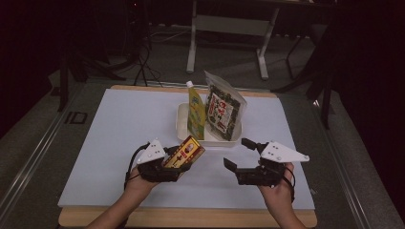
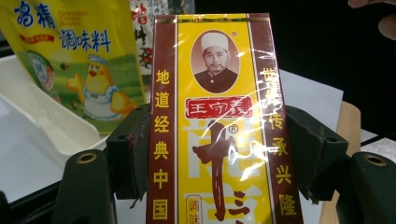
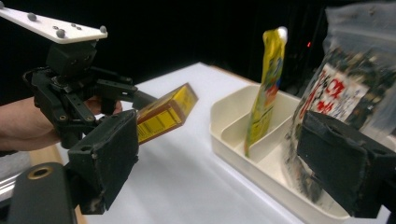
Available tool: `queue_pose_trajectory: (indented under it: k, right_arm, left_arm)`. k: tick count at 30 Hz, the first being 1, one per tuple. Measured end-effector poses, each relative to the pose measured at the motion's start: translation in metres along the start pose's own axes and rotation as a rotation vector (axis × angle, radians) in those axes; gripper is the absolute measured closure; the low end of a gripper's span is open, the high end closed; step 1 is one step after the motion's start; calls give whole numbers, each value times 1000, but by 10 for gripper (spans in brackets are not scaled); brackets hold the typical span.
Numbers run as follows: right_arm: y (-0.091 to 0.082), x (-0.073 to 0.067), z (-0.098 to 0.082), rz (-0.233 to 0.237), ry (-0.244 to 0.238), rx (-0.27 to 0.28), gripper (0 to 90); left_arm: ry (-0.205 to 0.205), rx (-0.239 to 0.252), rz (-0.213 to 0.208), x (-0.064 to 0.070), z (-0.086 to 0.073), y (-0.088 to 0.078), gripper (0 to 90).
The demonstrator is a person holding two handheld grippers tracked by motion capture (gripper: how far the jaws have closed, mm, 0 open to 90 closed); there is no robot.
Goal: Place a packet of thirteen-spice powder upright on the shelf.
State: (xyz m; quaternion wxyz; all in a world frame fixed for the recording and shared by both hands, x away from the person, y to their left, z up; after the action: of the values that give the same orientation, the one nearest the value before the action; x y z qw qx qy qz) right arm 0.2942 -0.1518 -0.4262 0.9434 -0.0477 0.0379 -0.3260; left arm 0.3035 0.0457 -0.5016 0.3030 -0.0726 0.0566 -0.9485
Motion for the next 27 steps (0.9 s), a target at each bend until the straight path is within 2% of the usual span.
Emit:
queue_pose_trajectory:
  k: [1, 2, 5, 6, 7, 8, 10, 11, 14, 17, 20, 22, 27]
  right_arm:
    - [1, -1, -1, 0, 29, -19, 127]
    - [2, 0, -1, -12, 37, -16, 123]
    - [6, 0, -3, -22, 11, -9, 108]
    - [8, 1, -3, -45, 7, -1, 109]
    - [10, -1, -3, -48, 27, 2, 109]
    - [11, -3, -3, -31, 53, 8, 118]
    - [13, -4, -2, -40, 61, 13, 118]
    - [15, -6, -2, -39, 98, 20, 156]
    - [17, -11, 1, -38, 135, 38, 200]
    - [21, -16, 2, -33, 184, 37, 251]
    - [26, -22, 1, -27, 209, 26, 309]
    - [29, -26, 2, -18, 230, 32, 332]
    - [38, -35, 1, -8, 265, 20, 407]
  left_arm:
    - [-2, 8, -11, 2, 0, 1, 322]
    - [-6, 19, -15, 3, 0, 2, 322]
    - [-6, 40, -22, 5, 1, 4, 322]
    - [-11, 49, -22, 6, 1, 4, 322]
    - [-19, 62, -31, 7, 1, 5, 322]
    - [-25, 72, -35, 7, 1, 6, 322]
    - [-25, 72, -35, 7, 1, 6, 322]
    - [-24, 96, -39, 8, 2, 6, 322]
    - [6, 133, -32, 11, 4, 6, 322]
    - [21, 158, -46, 15, 7, 7, 322]
    - [34, 180, -54, 17, 10, 7, 322]
    - [52, 193, -43, 18, 11, 7, 322]
    - [94, 260, -43, 23, 17, 7, 321]
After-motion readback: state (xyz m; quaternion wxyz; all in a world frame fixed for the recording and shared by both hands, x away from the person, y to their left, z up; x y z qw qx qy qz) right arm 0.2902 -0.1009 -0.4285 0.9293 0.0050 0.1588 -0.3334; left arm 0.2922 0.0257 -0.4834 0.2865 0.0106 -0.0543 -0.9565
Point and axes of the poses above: each handheld gripper's, and its own axes: y roughly forward along the jaws, z roughly out of its top, x roughly to its right, the point moved 8 cm from there along y, roughly forward along the jaws, and after that the axes turned 11 degrees about x, right-handed, at the moved point
